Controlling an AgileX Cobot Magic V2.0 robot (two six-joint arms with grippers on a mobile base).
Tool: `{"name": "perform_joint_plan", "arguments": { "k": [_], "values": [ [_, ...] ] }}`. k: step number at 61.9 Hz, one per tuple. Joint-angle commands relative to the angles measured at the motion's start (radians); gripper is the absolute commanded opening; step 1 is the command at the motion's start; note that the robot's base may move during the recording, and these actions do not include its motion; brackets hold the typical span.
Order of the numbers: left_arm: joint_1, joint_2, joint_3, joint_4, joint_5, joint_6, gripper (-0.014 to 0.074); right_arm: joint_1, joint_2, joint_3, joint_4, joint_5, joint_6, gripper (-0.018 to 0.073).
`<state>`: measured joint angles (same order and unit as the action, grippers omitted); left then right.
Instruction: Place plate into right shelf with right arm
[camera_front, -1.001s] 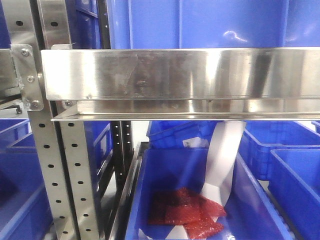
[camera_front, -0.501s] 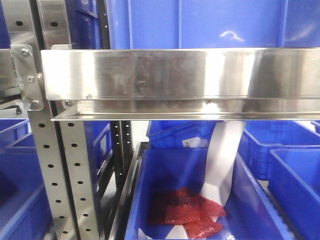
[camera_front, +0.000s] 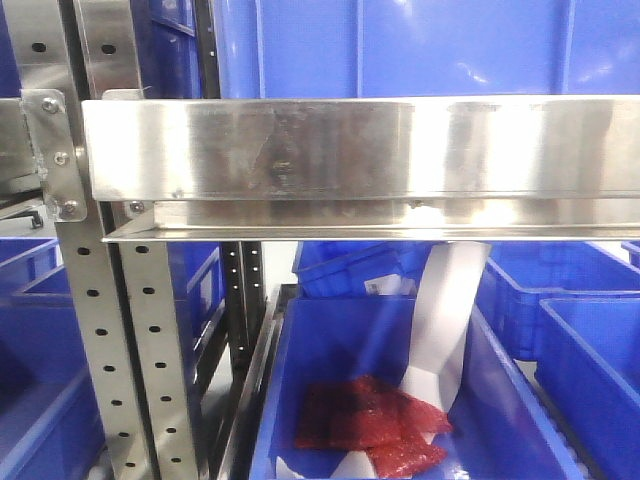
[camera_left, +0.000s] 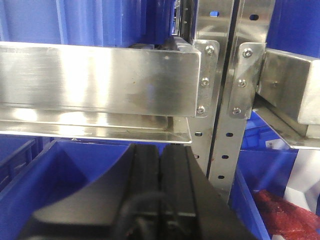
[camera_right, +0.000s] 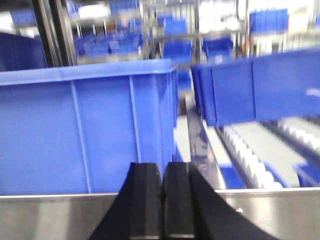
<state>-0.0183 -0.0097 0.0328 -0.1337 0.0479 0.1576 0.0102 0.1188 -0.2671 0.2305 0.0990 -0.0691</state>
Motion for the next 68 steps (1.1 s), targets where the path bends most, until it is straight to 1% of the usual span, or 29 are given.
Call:
{"name": "perform_joint_plan", "arguments": {
  "k": [1, 9, 41, 44, 52, 54, 58, 68],
  "values": [
    [-0.002, -0.010, 0.010, -0.008, -0.090, -0.007, -0.0128, -0.001, -0.074, 0.004, -0.012, -0.099, -0.005, 0.0052],
    [-0.002, -0.010, 0.010, -0.008, -0.090, -0.007, -0.0128, -0.001, -0.134, 0.024, -0.012, -0.099, -0.005, 0.0052],
    [-0.002, -0.010, 0.010, -0.008, -0.090, -0.007, -0.0128, -0.001, -0.134, 0.032, -0.018, -0.091, -0.005, 0.0052],
    [-0.002, -0.010, 0.010, -0.008, -0.090, -0.007, -0.0128, -0.001, -0.134, 0.045, -0.056, -0.099, -0.005, 0.0052],
    [-0.002, -0.010, 0.010, -0.008, -0.090, -0.007, -0.0128, -0.001, -0.134, 0.108, -0.243, -0.155, -0.005, 0.0052],
    [-0.002, -0.010, 0.010, -0.008, -0.090, -0.007, -0.0128, -0.001, -0.134, 0.125, -0.255, -0.171, -0.005, 0.0052],
    [-0.002, -0.010, 0.010, -0.008, -0.090, -0.007, -0.0128, -0.001, -0.134, 0.158, -0.249, -0.200, -0.004, 0.0052],
    [-0.002, -0.010, 0.010, -0.008, -0.090, -0.007, -0.0128, -0.001, -0.134, 0.255, -0.183, -0.280, -0.004, 0.0052]
  ]
}}
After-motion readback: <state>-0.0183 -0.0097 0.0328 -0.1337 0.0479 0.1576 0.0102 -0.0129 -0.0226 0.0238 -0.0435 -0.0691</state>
